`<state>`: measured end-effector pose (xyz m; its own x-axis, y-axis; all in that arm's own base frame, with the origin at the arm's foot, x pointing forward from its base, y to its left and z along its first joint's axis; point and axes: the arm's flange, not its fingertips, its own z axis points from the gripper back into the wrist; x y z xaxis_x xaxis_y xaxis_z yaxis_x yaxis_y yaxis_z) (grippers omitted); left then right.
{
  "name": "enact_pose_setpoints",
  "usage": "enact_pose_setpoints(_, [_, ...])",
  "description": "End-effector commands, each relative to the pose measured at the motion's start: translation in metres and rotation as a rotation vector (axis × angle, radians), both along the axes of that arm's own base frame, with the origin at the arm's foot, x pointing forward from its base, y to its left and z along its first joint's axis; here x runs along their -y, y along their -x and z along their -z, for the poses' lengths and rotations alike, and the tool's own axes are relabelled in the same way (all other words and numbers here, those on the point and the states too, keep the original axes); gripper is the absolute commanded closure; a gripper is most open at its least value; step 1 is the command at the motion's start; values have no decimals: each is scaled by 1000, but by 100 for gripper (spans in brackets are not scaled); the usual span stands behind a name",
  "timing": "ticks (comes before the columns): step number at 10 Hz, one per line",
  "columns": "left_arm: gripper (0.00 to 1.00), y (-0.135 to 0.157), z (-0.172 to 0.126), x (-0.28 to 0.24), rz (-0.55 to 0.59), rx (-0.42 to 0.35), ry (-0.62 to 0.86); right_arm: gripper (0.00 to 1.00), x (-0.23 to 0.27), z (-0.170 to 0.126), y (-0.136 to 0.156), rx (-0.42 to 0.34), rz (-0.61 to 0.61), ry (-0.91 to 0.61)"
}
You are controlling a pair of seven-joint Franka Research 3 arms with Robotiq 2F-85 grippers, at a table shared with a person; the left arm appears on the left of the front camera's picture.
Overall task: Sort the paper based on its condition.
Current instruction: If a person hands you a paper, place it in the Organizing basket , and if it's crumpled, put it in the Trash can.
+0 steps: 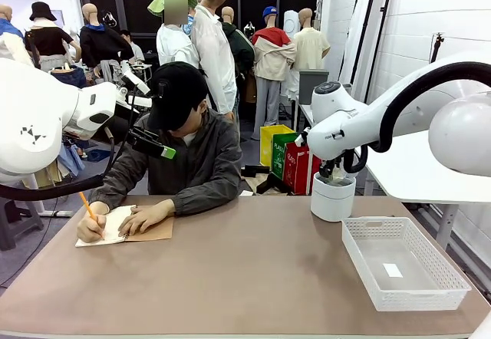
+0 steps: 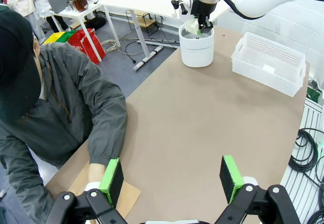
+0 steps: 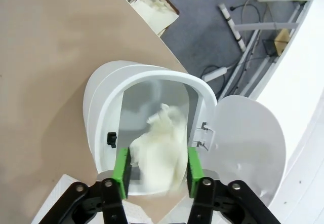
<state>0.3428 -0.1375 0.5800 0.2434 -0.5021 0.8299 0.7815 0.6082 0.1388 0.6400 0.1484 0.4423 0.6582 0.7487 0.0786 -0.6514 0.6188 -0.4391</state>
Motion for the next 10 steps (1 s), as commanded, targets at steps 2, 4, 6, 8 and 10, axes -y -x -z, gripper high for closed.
enact_pose_setpoints(2, [0,-1,1,-1,9,2,-8,0,-8,-3,-3,9,21,10])
enact_pose_setpoints(4, [0,-1,1,-1,9,2,-8,0,-11,-11,1,9,10,-9])
enact_pose_setpoints(6, [0,-1,1,-1,9,2,-8,0,-15,-16,4,-30,5,-19])
enact_pose_setpoints(8, [0,-1,1,-1,9,2,-8,0,-17,-16,5,-30,11,-12])
enact_pose_setpoints(10, [0,-1,1,-1,9,2,-8,0,-14,-11,7,-8,-7,-6])
